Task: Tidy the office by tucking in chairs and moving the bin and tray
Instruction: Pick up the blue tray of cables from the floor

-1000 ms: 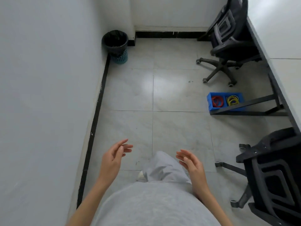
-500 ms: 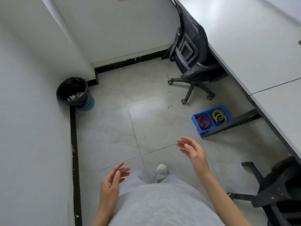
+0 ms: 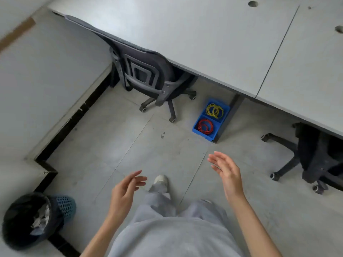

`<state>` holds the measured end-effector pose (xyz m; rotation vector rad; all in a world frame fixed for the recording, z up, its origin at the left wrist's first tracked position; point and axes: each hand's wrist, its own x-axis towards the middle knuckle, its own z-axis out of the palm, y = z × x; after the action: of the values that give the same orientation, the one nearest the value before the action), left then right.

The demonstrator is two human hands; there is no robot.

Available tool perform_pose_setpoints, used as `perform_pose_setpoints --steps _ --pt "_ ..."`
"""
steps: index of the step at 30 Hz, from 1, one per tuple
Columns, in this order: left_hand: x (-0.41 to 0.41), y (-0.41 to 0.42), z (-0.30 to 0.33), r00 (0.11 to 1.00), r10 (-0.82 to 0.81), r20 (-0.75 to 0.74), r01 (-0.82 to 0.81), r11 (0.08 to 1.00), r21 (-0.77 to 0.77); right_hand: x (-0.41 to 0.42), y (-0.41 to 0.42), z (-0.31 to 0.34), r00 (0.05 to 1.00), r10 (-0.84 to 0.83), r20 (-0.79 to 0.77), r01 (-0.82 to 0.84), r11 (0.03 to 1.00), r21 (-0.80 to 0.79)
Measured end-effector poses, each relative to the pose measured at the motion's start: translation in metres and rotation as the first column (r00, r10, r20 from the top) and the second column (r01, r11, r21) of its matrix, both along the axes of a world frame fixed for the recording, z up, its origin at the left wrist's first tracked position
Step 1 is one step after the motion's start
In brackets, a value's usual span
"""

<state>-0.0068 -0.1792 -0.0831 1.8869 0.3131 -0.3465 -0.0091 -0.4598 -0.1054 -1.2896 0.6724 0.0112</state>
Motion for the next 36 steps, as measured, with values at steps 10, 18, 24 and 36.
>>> perform_pose_setpoints --steps 10,18,24,36 --pt "0.176 -0.039 -0.097 0.903 -0.428 0.039 0.427 0.904 0.03 0.017 0.016 -0.096 0.918 -0.392 -0.058 0.388 0.919 -0.07" --pt "0.232 -0.128 -0.325 0.779 -0.622 0.082 0.619 0.783 0.062 0.082 -0.018 -0.318 0.949 -0.314 -0.011 0.305 0.93 -0.205" --pt "0.282 -0.183 -0.521 0.625 -0.772 0.115 0.734 0.631 0.25 0.147 -0.057 -0.522 0.968 -0.214 -0.13 0.16 0.928 -0.337" --pt "0.35 -0.25 -0.689 0.386 -0.921 0.048 0.707 0.328 0.626 0.207 -0.099 -0.674 0.905 -0.283 -0.318 0.21 0.946 -0.247"
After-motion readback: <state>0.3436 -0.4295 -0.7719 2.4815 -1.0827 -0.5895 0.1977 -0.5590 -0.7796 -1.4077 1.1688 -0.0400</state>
